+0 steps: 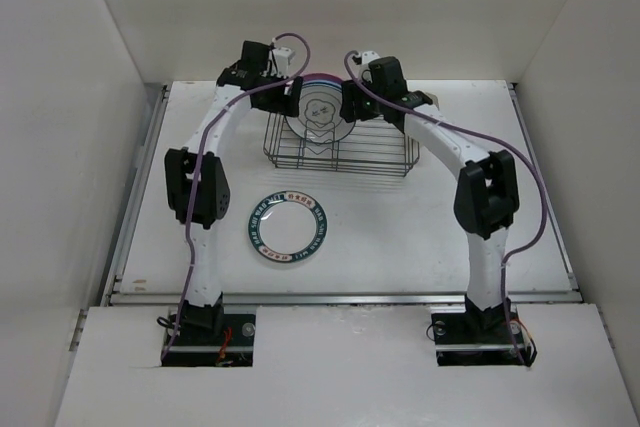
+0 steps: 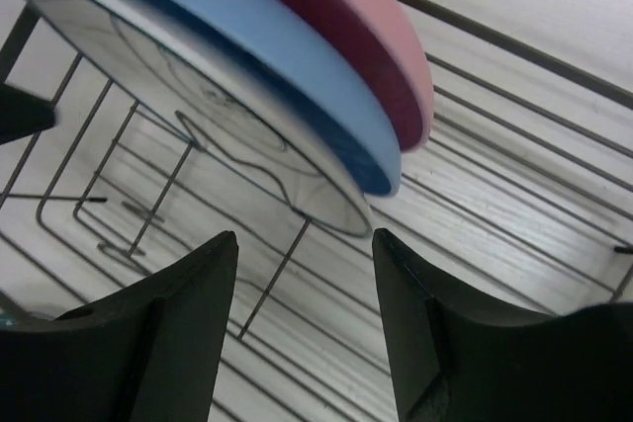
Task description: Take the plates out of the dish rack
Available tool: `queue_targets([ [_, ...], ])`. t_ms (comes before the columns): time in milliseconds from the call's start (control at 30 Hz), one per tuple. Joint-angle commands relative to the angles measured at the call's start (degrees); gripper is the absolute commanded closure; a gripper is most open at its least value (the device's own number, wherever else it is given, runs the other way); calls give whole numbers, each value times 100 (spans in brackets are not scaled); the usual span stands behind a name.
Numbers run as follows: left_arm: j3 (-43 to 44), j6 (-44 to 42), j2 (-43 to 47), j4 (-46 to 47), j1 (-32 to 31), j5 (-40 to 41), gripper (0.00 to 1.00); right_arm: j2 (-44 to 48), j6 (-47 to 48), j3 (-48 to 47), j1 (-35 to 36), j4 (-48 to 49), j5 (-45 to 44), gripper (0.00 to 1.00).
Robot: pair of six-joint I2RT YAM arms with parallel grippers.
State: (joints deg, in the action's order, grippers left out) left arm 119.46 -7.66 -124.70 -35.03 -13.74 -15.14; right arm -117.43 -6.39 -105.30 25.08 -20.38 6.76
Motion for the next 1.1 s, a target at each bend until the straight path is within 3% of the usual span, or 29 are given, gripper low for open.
queue_targets([
  [0, 60, 589, 684, -232, 213, 204, 16, -402, 165, -579, -21, 201, -175, 38],
  [400, -116, 757, 16, -805, 337, 309, 27, -799, 226, -967, -21, 254, 185, 66],
  [567, -256, 705, -282, -865, 337, 222, 48, -861, 226, -905, -21, 324, -78, 95],
  [600, -256, 705, -282, -866, 337, 169, 59, -861, 226, -905, -21, 324, -79, 98],
  [700, -256, 705, -405, -979, 337, 90, 79, -607, 392, -835, -21, 272, -429, 100],
  [733, -256, 757, -458, -980, 337, 90, 94, -536, 506, -765, -21, 324, -543, 100],
  [767, -256, 757, -458, -980, 337, 90, 100, -475, 507, -764, -21, 324, -640, 100],
  [1067, -371, 1170, -458, -980, 337, -86, 100, 580, 841, -351, 93, 931, -1107, 100],
])
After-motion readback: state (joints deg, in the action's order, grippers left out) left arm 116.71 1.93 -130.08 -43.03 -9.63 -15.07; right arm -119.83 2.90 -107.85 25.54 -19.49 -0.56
